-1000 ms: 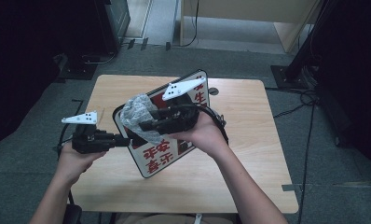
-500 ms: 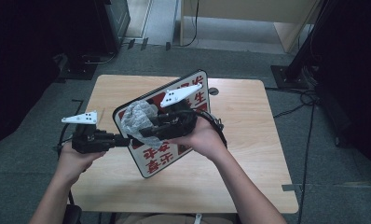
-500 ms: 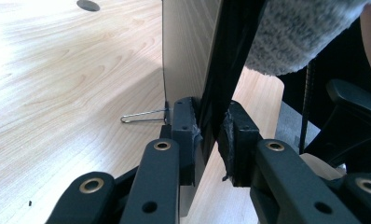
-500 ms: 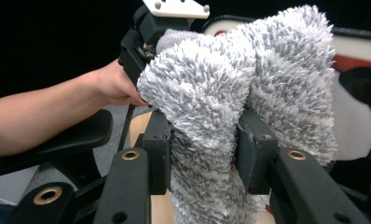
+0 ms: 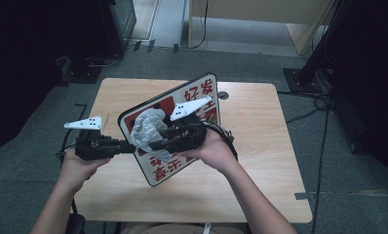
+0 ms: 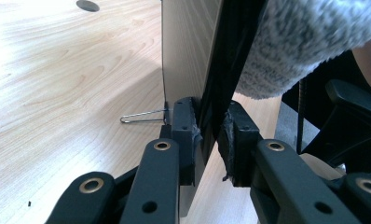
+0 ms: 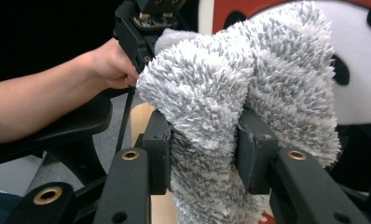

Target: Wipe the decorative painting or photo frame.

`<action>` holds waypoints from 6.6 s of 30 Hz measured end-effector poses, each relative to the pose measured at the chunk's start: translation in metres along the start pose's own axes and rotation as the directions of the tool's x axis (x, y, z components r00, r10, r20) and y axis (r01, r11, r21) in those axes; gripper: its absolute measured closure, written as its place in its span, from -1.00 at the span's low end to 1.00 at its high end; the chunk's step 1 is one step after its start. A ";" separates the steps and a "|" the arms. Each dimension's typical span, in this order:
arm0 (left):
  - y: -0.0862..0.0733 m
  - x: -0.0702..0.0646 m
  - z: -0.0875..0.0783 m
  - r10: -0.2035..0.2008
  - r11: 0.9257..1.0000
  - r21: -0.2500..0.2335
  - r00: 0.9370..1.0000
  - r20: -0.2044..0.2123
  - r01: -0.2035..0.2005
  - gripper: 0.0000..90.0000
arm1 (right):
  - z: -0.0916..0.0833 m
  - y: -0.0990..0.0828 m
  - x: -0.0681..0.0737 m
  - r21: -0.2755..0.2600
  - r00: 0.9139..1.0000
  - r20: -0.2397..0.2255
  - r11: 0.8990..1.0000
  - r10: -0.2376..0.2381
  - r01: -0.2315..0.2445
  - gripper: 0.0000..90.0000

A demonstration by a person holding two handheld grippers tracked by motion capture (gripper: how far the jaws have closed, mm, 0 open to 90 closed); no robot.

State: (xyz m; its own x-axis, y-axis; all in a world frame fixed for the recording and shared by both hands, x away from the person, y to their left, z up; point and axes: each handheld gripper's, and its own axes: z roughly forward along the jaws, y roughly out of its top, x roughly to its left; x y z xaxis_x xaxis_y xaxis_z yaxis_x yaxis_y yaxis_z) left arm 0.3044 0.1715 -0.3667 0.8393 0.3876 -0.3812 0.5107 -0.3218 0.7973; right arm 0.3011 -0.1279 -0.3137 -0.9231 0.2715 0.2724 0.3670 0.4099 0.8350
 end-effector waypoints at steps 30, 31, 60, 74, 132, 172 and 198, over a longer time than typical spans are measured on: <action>0.000 0.000 0.000 -0.002 1.000 0.001 1.000 0.004 0.002 0.71 | 0.015 -0.043 -0.006 0.013 0.999 -0.030 0.999 0.031 -0.030 0.38; 0.000 0.000 0.000 -0.002 1.000 0.001 1.000 0.004 0.002 0.71 | 0.016 -0.045 -0.006 0.014 0.999 -0.030 0.999 0.033 -0.032 0.38; 0.000 -0.001 0.000 -0.002 1.000 0.000 1.000 0.004 0.002 0.70 | 0.031 -0.086 -0.011 0.053 0.997 -0.047 0.997 0.060 -0.057 0.38; 0.000 -0.001 0.000 -0.001 1.000 0.000 1.000 0.003 0.001 0.70 | 0.039 -0.107 -0.014 0.080 0.996 -0.050 0.994 0.076 -0.072 0.37; -0.003 -0.004 -0.022 0.004 1.000 -0.006 1.000 -0.001 -0.004 0.56 | 0.004 -0.071 -0.003 0.007 0.993 -0.062 0.994 0.105 -0.105 0.38; 0.003 0.015 -0.015 0.001 0.998 -0.059 1.000 -0.005 -0.001 0.83 | -0.002 0.050 0.020 -0.066 0.999 -0.045 0.998 -0.008 0.005 0.37; 0.004 0.016 -0.016 0.004 0.997 -0.071 1.000 0.001 -0.004 0.80 | 0.015 0.022 0.019 -0.008 0.998 -0.069 1.000 0.003 -0.003 0.37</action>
State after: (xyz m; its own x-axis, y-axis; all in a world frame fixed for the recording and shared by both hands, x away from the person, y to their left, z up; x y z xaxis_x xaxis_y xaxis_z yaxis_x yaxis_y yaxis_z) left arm 0.3167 0.1902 -0.3623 0.8415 0.3854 -0.3787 0.4930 -0.2610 0.8299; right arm 0.2929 -0.1012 -0.2972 -0.9278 0.2114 0.3072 0.3691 0.4019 0.8380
